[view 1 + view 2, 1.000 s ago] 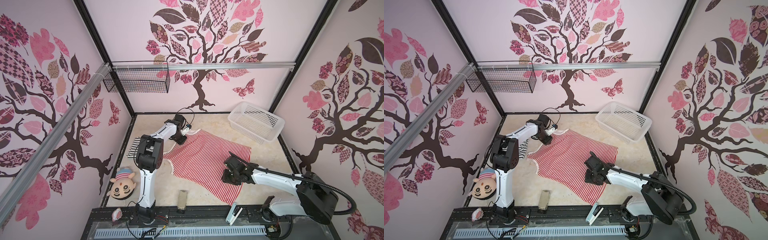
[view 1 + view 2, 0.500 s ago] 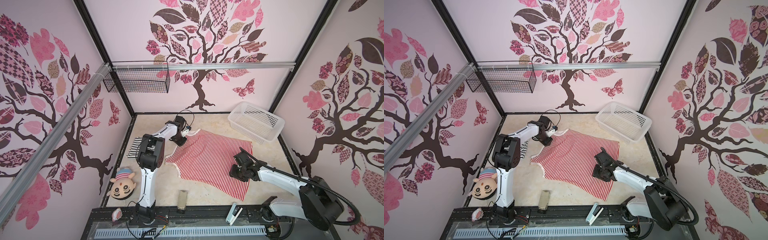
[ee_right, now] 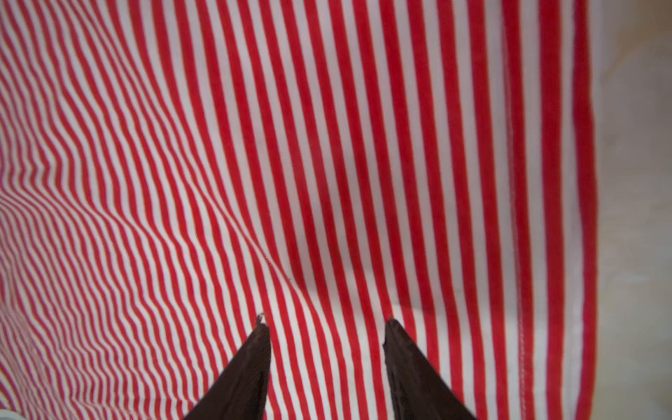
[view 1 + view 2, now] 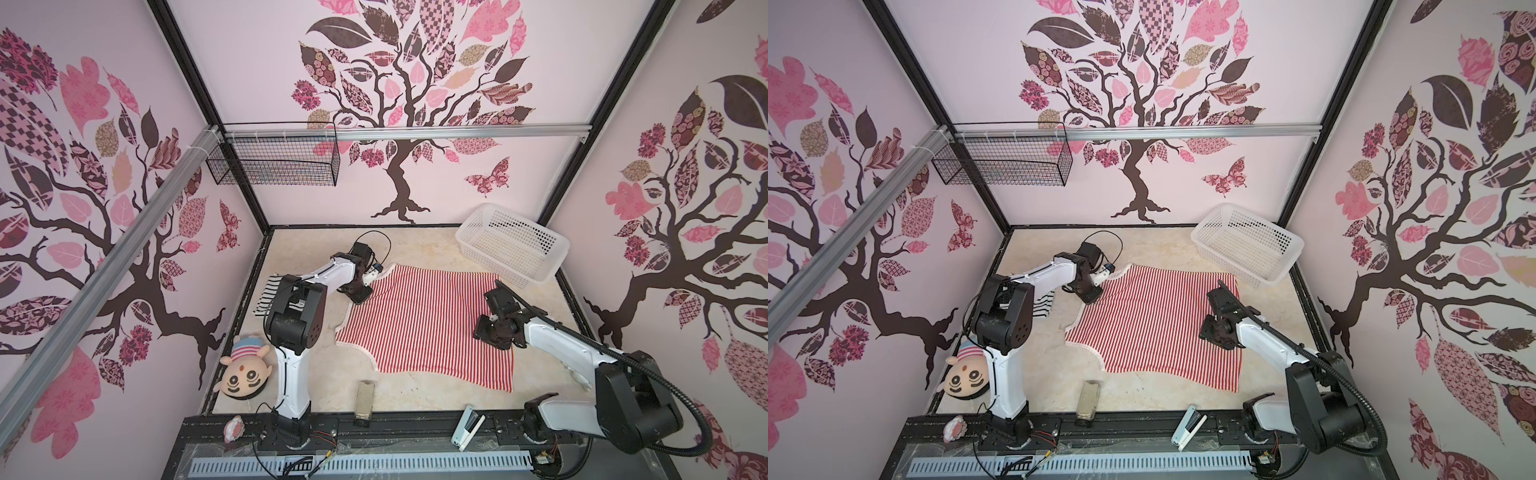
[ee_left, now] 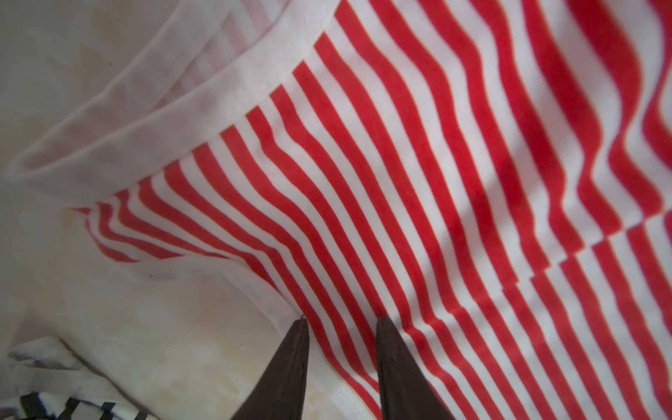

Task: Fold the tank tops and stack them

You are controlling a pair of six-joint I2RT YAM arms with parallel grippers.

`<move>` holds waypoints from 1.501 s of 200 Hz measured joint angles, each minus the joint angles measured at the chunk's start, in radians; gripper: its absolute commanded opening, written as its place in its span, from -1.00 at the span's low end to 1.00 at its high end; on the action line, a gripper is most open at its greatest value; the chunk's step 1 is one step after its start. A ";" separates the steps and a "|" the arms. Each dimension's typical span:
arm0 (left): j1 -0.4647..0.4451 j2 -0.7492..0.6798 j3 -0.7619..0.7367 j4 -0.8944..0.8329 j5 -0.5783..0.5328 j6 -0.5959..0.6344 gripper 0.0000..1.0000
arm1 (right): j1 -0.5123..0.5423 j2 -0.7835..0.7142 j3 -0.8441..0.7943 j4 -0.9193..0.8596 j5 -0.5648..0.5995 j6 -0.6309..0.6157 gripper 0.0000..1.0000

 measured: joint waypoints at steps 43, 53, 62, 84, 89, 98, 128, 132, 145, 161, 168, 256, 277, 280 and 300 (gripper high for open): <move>0.003 -0.028 0.028 -0.006 0.015 -0.014 -0.27 | 0.040 -0.120 -0.033 -0.015 -0.052 0.013 0.10; 0.003 -0.026 0.050 -0.005 0.025 -0.018 -0.27 | 0.048 -0.142 -0.052 -0.013 -0.062 0.020 0.10; 0.003 -0.022 0.076 -0.006 0.036 -0.021 -0.28 | 0.057 -0.149 -0.070 -0.008 -0.070 0.028 0.10; 0.003 0.026 0.171 -0.006 0.054 -0.032 -0.28 | 0.095 -0.149 -0.119 0.001 -0.076 0.054 0.10; 0.003 0.038 0.190 -0.006 0.058 -0.034 -0.28 | 0.108 -0.148 -0.127 0.001 -0.077 0.061 0.10; 0.003 0.064 0.219 -0.004 0.061 -0.036 -0.28 | 0.131 -0.145 -0.137 0.003 -0.078 0.072 0.10; 0.004 0.138 0.252 -0.001 0.058 -0.037 -0.28 | 0.181 -0.139 -0.163 0.034 -0.080 0.106 0.10; 0.004 0.148 0.254 -0.002 0.057 -0.037 -0.28 | 0.183 -0.138 -0.166 0.036 -0.079 0.109 0.10; 0.006 0.174 0.258 -0.003 0.050 -0.037 -0.28 | 0.184 -0.140 -0.174 0.041 -0.079 0.117 0.11; 0.013 0.175 0.275 0.001 0.035 -0.036 -0.28 | 0.184 -0.141 -0.177 0.047 -0.078 0.121 0.11; 0.017 0.175 0.276 0.005 0.027 -0.037 -0.28 | 0.184 -0.142 -0.178 0.048 -0.076 0.121 0.10; 0.053 0.230 0.340 0.008 -0.124 -0.038 -0.29 | 0.190 -0.138 -0.179 0.058 -0.060 0.142 0.11; 0.053 0.228 0.340 0.007 -0.122 -0.045 -0.28 | 0.190 -0.137 -0.178 0.061 -0.061 0.141 0.11; 0.054 0.227 0.340 0.006 -0.120 -0.047 -0.28 | 0.190 -0.137 -0.178 0.061 -0.061 0.141 0.11; 0.053 0.213 0.339 -0.005 -0.084 -0.066 -0.26 | 0.190 -0.138 -0.177 0.059 -0.062 0.137 0.12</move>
